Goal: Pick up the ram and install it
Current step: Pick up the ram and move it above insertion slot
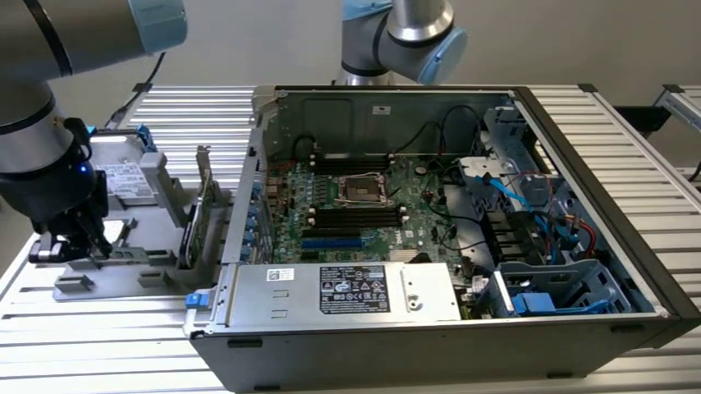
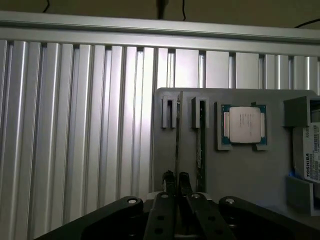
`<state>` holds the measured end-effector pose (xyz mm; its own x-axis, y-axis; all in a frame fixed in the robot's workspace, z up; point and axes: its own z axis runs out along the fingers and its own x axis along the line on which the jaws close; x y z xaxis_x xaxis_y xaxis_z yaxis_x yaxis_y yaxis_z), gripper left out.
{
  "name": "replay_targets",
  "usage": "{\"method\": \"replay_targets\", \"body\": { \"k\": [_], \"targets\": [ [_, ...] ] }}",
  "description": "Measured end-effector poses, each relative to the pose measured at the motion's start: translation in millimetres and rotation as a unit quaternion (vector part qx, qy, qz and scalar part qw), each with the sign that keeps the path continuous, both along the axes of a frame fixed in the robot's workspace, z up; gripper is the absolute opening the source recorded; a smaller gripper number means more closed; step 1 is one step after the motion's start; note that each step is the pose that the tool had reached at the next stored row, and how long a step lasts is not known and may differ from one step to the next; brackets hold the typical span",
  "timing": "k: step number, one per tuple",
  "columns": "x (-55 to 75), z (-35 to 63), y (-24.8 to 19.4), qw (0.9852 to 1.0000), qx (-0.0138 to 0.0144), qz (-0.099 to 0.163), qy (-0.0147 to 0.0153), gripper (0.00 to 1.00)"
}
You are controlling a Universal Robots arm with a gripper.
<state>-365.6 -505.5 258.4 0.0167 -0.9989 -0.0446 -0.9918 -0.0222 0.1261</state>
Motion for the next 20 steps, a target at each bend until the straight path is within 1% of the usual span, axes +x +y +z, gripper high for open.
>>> {"method": "replay_targets", "body": {
  "k": [11, 20],
  "targets": [
    [7.6, 21.7, 5.0, 1.0, 0.0, 0.0, 0.0001, 0.14],
    [15.8, 44.1, 11.6, 1.0, 0.0, 0.0, 0.0001, 0.14]
  ]
}}
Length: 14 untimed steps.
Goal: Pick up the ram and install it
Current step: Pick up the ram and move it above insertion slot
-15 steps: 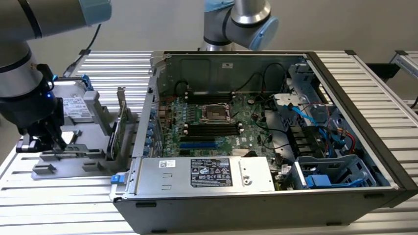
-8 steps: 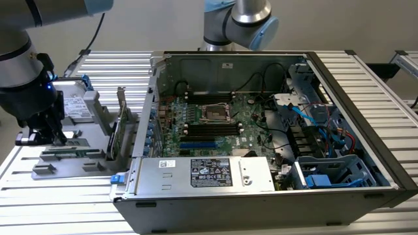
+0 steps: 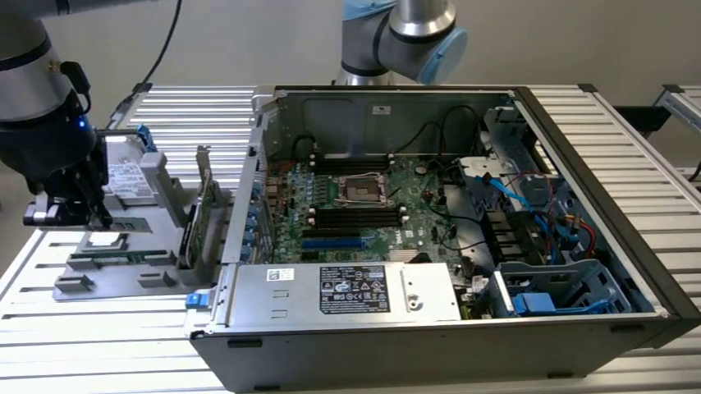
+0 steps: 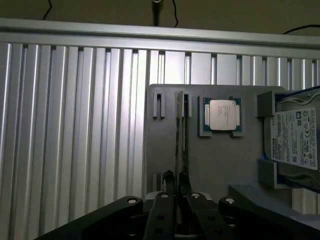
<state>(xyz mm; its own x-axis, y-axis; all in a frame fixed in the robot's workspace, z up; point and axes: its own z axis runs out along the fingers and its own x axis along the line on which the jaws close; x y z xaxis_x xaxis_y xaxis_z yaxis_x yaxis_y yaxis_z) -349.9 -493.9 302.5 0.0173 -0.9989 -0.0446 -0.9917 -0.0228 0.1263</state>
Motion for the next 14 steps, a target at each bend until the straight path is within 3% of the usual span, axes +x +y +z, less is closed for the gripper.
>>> {"method": "replay_targets", "body": {
  "k": [14],
  "targets": [
    [19.8, 30.6, 7.1, 1.0, 0.0, 0.001, 0.0, 0.14]
  ]
}}
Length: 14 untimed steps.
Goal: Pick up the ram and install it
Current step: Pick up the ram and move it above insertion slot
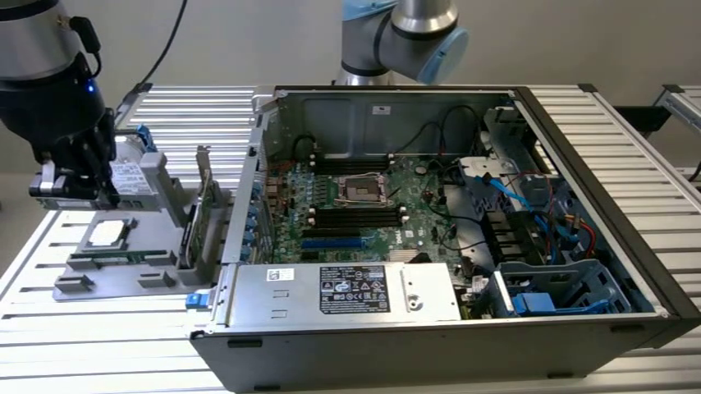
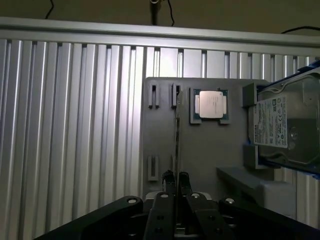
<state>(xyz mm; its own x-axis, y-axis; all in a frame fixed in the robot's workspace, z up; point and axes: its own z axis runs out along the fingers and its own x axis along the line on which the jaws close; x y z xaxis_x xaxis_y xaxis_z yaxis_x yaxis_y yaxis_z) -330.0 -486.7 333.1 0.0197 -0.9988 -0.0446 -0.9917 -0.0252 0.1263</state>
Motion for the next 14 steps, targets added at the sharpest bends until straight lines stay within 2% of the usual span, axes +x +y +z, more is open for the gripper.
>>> {"method": "replay_targets", "body": {
  "k": [14],
  "targets": [
    [29.4, 14.9, 4.7, 1.0, 0.0, 0.001, 0.0, 0.14]
  ]
}}
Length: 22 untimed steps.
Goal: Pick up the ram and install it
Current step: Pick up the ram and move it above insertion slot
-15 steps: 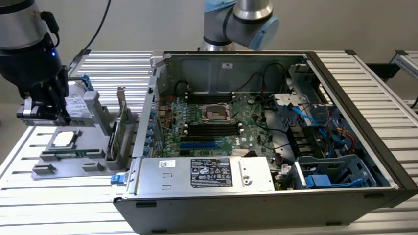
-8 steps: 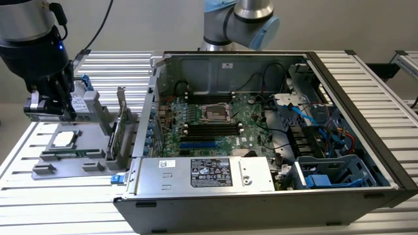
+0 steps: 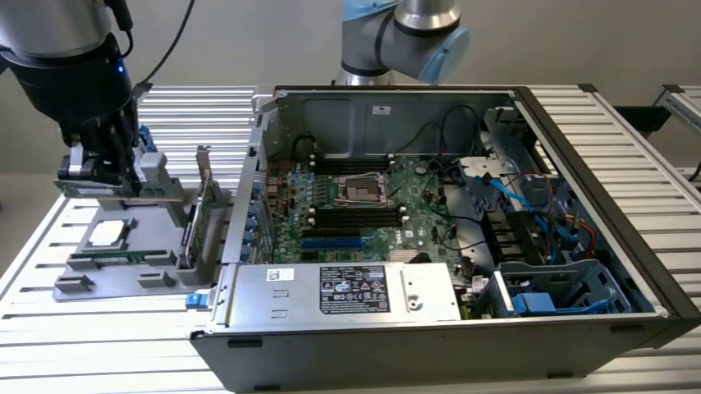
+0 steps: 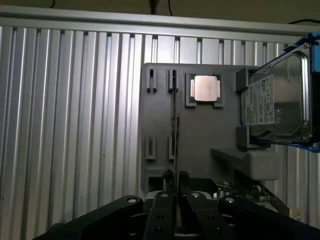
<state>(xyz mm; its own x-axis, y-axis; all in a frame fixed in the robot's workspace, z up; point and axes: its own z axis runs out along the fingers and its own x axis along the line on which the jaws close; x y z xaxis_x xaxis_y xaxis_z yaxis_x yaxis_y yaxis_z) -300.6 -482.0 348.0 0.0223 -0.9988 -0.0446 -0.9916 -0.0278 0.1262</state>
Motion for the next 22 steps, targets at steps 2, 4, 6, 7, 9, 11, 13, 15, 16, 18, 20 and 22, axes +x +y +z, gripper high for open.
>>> {"method": "replay_targets", "body": {
  "k": [2, 4, 6, 7, 9, 11, 13, 15, 16, 18, 20, 22],
  "targets": [
    [4.8, 2.0, 0.8, 1.0, 0.0, 0.0, 0.0, 0.14],
    [9.8, 4.2, 1.8, 1.0, 0.0, 0.0, 0.0, 0.14],
    [14.7, 7.0, 3.1, 1.0, 0.0, 0.0, 0.0, 0.14],
    [17.0, 8.8, 3.8, 1.0, 0.0, 0.0, 0.0, 0.14],
    [21.4, 13.5, 5.4, 1.0, 0.0, 0.0, 0.0, 0.14],
    [25.2, 18.3, 7.3, 1.0, 0.0, 0.0, 0.0, 0.14],
    [29.2, 23.3, 9.5, 1.0, 0.0, 0.0, 0.0, 0.14],
    [33.3, 27.7, 11.5, 1.0, 0.0, 0.0, 0.0, 0.14],
    [35.5, 29.5, 12.2, 1.0, 0.0001, 0.0, 0.0, 0.14],
    [40.7, 32.8, 13.4, 1.0, 0.0, 0.0, 0.0, 0.14],
    [46.4, 34.4, 13.9, 1.0, 0.0, 0.0, 0.0, 0.14],
    [52.1, 35.2, 14.1, 1.0, 0.0, 0.0, 0.0, 0.14]
  ]
}}
